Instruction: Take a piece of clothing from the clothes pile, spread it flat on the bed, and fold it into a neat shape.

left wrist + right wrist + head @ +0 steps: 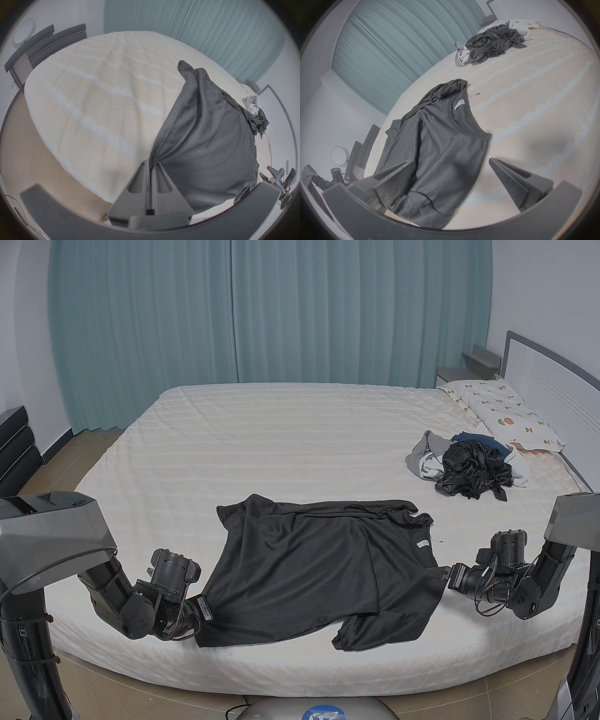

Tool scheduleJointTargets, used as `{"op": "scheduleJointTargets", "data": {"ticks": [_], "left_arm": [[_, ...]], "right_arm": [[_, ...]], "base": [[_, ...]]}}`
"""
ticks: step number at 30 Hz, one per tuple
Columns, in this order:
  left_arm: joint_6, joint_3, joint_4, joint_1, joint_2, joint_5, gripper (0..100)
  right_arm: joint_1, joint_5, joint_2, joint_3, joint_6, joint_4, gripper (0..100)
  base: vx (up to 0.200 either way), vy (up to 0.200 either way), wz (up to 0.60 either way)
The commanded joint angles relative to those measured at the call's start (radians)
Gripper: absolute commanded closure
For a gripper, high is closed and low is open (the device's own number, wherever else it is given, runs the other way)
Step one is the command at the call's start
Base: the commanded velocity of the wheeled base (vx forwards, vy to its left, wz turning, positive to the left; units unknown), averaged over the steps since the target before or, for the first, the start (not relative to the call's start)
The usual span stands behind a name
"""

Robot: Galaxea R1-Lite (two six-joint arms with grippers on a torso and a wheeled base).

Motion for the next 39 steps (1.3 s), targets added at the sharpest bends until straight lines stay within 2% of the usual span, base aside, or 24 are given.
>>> {"op": "scheduleJointTargets", "data": {"ticks": [1,5,11,21,22,30,36,39], "left_arm": [[0.003,0.005,-0.002,-0.002,-0.001,0.000,100],[0.004,0.010,0.002,0.005,-0.007,0.006,100],[0.015,-0.001,0.002,0.067,-0.053,0.008,100],[0.020,-0.053,-0.005,0.154,-0.041,0.008,100],[0.016,-0.065,-0.011,0.163,-0.035,0.006,100],[-0.030,-0.088,-0.072,0.182,0.011,0.009,100],[-0.050,-0.103,-0.083,0.186,0.043,-0.005,100],[-0.099,-0.130,-0.110,0.185,0.075,-0.006,100]], "right_arm": [[0.011,0.000,0.010,0.011,0.001,0.001,0],[0.037,0.000,0.010,0.030,-0.001,0.003,0],[0.067,0.000,0.025,0.045,-0.002,0.006,0],[0.060,0.000,0.097,-0.010,-0.001,-0.005,0],[0.057,-0.002,0.108,-0.022,-0.002,-0.007,100],[0.054,-0.011,0.159,-0.111,0.007,-0.002,100],[0.027,-0.055,0.137,-0.240,0.113,0.004,100],[0.027,-0.072,0.119,-0.302,0.116,0.038,100]], "base": [[0.000,0.000,0.00],[0.000,0.000,0.00],[0.000,0.000,0.00],[0.000,0.000,0.00],[0.000,0.000,0.00],[0.000,0.000,0.00],[0.000,0.000,0.00],[0.000,0.000,0.00]]}}
